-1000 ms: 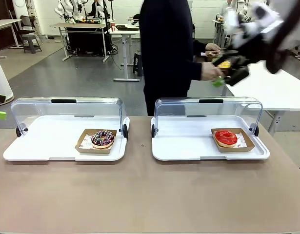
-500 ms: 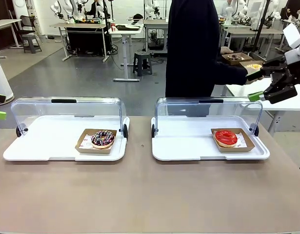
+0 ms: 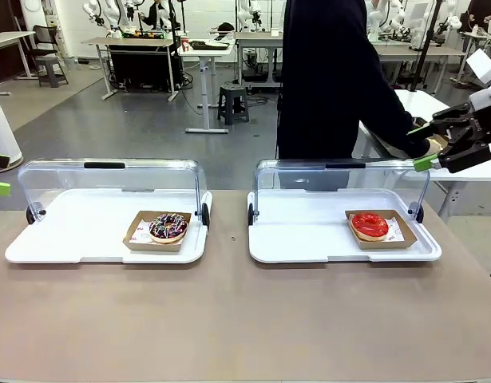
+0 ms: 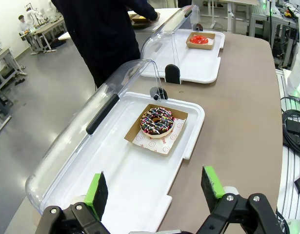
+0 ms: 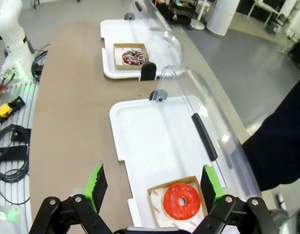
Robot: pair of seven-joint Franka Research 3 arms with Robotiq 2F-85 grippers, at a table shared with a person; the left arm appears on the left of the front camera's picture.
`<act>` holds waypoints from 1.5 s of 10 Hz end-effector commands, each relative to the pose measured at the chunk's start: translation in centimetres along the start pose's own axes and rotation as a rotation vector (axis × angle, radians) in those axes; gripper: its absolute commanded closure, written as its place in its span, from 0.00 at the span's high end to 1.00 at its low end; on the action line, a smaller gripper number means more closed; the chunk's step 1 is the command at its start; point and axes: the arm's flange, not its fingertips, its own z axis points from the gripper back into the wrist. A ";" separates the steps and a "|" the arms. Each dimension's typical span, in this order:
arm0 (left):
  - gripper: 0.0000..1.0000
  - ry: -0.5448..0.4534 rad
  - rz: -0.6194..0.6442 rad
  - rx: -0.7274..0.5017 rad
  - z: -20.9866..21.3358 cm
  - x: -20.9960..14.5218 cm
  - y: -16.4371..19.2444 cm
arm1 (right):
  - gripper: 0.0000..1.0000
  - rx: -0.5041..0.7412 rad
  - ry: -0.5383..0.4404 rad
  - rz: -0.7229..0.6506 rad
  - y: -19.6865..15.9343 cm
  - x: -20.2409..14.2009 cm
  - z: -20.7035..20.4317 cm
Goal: Provide the desired donut to the person.
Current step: Place the picked Paper togo box onto the Handle tray extended by the person.
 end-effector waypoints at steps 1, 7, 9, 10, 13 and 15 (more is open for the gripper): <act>1.00 -0.030 -0.018 0.007 -0.1 -0.3 -0.1 | 1.00 -0.039 0.008 -0.029 -0.2 0.3 -0.1; 1.00 -0.030 -0.018 0.007 -0.1 -0.3 -0.1 | 1.00 -0.080 0.060 -0.054 -0.7 0.9 -0.2; 1.00 -0.030 -0.018 0.007 -0.1 -0.3 -0.1 | 1.00 -0.074 0.039 -0.068 -0.9 1.3 -0.5; 1.00 -0.030 -0.018 0.007 -0.1 -0.3 -0.1 | 1.00 -0.059 0.060 -0.033 -0.7 0.7 0.0; 1.00 -0.030 -0.018 0.007 -0.1 -0.3 -0.1 | 1.00 -0.059 0.060 -0.033 -0.7 0.7 0.0; 1.00 -0.030 -0.018 0.007 -0.1 -0.3 -0.1 | 1.00 -0.059 0.060 -0.033 -0.7 0.7 0.0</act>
